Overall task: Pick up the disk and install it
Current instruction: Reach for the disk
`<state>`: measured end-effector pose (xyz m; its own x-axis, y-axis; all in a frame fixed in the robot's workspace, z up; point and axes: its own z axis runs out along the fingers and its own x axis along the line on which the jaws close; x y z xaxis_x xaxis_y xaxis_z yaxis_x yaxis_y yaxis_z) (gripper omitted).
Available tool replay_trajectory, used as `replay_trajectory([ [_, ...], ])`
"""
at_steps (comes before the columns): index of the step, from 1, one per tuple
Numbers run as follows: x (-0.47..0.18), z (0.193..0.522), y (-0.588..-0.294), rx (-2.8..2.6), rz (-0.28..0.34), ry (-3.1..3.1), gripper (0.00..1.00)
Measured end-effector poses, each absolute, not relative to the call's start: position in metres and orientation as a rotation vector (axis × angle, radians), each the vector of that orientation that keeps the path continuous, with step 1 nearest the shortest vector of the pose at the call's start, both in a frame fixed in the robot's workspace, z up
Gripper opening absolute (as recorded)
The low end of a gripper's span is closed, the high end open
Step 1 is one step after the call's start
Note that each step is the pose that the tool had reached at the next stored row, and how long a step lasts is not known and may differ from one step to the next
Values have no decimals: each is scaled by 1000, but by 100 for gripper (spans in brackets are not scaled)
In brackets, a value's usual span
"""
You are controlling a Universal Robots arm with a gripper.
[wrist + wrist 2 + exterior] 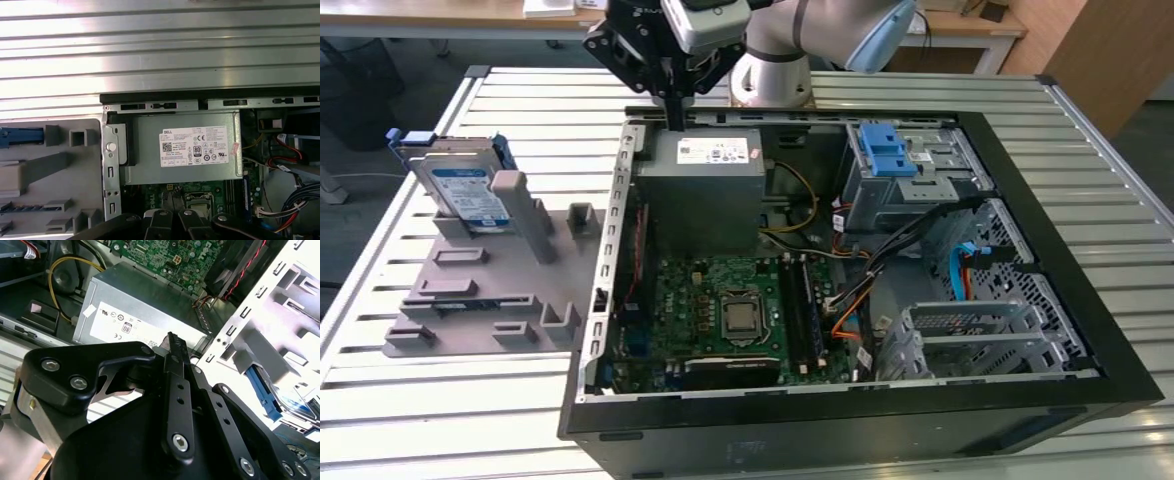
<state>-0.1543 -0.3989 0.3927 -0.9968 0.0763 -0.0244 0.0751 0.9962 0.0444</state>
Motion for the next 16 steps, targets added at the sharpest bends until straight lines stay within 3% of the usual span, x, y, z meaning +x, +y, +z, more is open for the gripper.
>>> replay_trajectory([
  [16, -157, 393, -399, 118, 68, 3112, 11],
])
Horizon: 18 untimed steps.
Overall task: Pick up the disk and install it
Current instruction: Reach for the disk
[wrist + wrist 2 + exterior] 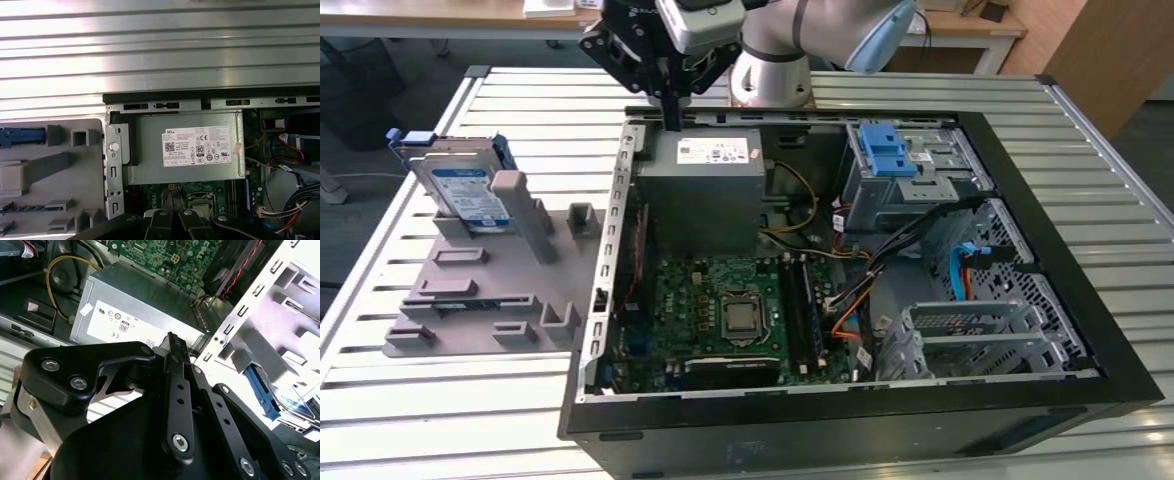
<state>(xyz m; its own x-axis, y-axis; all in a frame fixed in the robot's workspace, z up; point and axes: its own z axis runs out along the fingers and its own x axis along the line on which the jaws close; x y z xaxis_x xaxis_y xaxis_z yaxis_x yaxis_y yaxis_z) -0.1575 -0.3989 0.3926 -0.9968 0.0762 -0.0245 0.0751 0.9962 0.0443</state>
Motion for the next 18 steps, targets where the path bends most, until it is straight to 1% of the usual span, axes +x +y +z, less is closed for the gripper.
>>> replay_trajectory([
  [18, -163, 392, -399, 118, 68, 3112, 11],
])
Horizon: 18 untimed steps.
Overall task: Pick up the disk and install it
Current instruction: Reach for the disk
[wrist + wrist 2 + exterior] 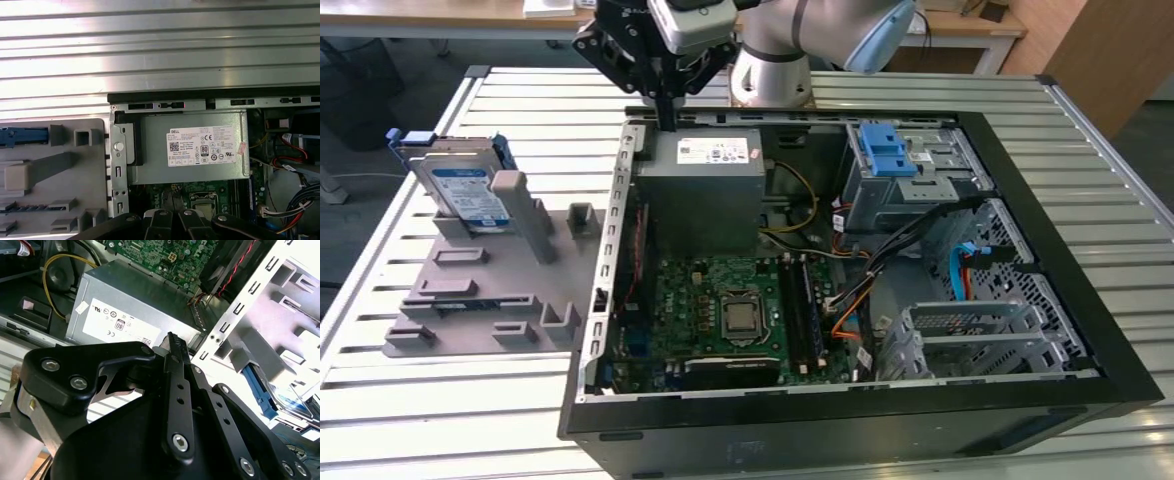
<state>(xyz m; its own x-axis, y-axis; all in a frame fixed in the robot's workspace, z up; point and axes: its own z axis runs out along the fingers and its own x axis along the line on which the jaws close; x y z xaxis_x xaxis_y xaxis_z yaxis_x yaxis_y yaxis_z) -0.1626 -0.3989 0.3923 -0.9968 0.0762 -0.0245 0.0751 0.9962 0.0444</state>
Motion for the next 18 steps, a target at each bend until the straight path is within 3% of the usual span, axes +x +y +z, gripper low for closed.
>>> replay_trajectory([
  [18, -170, 392, -399, 118, 68, 3113, 11],
])
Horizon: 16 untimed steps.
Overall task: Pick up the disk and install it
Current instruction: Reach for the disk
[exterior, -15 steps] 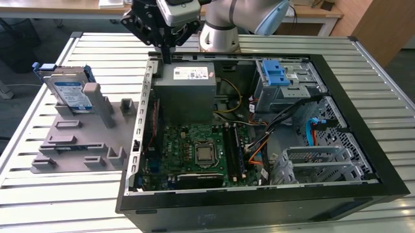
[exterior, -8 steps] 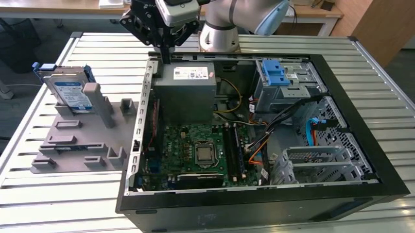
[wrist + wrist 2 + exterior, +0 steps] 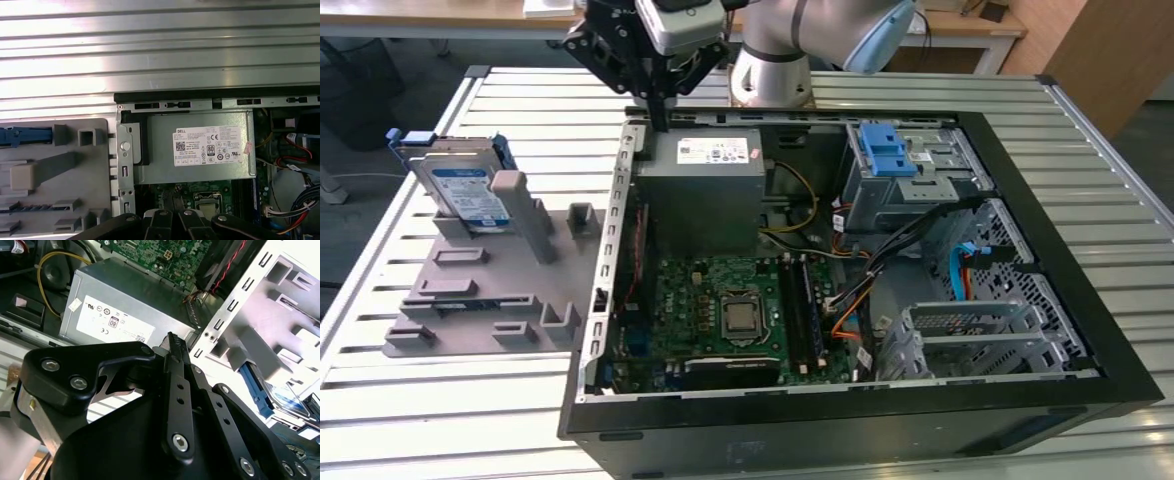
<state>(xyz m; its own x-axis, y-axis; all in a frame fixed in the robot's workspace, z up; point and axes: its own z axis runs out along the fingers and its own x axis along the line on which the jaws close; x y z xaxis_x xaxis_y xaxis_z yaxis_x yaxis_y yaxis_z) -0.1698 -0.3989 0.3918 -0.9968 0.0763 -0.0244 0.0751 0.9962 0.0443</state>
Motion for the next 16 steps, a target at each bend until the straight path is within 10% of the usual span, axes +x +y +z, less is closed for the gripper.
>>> replay_trajectory([
  [16, -176, 391, -399, 118, 68, 3112, 11],
])
